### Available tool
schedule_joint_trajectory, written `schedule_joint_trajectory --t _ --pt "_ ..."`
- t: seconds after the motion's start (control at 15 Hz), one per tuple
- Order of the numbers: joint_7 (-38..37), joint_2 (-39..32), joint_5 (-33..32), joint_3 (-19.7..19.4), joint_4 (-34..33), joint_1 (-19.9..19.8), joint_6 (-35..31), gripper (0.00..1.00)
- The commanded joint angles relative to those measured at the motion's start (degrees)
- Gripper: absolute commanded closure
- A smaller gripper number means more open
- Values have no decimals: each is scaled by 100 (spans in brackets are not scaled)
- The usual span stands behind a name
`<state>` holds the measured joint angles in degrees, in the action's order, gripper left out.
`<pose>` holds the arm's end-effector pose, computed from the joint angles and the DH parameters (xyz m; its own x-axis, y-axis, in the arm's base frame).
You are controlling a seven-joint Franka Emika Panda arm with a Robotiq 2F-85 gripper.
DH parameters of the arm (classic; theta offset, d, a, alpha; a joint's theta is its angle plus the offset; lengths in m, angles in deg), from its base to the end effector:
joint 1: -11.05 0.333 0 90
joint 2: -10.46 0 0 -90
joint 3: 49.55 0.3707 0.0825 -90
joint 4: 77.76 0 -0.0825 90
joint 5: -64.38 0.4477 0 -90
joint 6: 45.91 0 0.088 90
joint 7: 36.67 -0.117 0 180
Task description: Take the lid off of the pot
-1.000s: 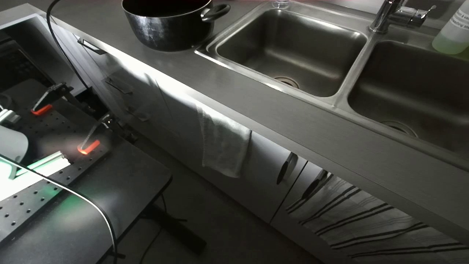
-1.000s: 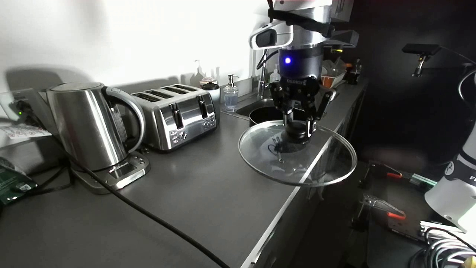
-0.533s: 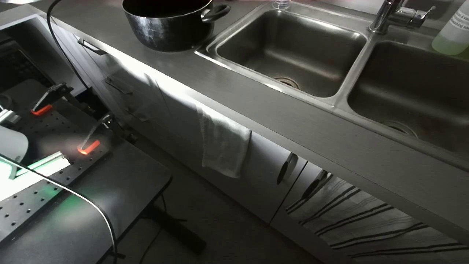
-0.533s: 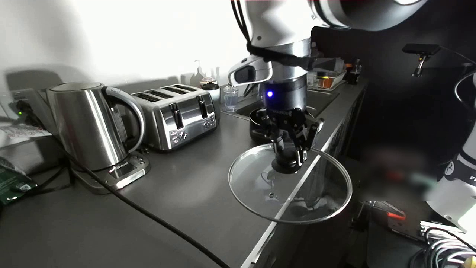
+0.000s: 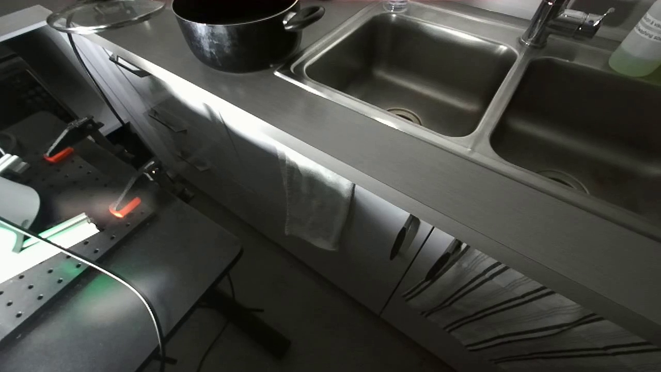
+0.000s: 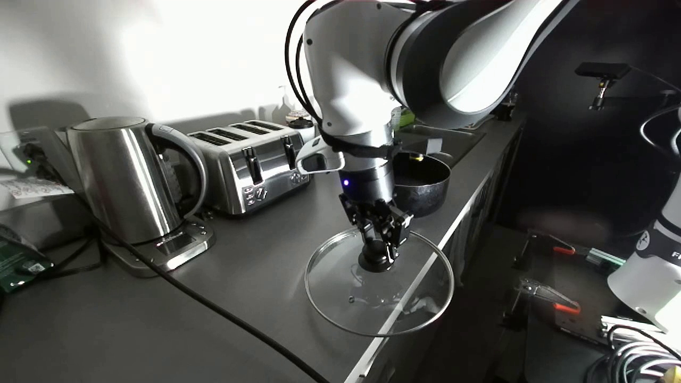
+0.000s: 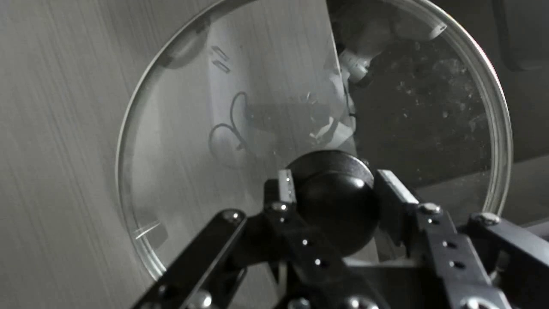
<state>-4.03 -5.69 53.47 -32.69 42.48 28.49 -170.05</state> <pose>0.5128 0.3366 0.2730 0.2675 0.9435 -0.1957 0.9567 -0.2843 -0.0630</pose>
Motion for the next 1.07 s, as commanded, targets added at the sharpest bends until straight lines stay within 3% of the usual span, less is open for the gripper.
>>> schedule_joint_trajectory --t 0.0,0.4,1.0 --pt "-332 -230 -497 -79 -164 -9 -280 76" --pt "-628 -430 -989 -247 -178 -88 -565 76" --pt "-697 -607 -957 -408 -499 -281 -571 76"
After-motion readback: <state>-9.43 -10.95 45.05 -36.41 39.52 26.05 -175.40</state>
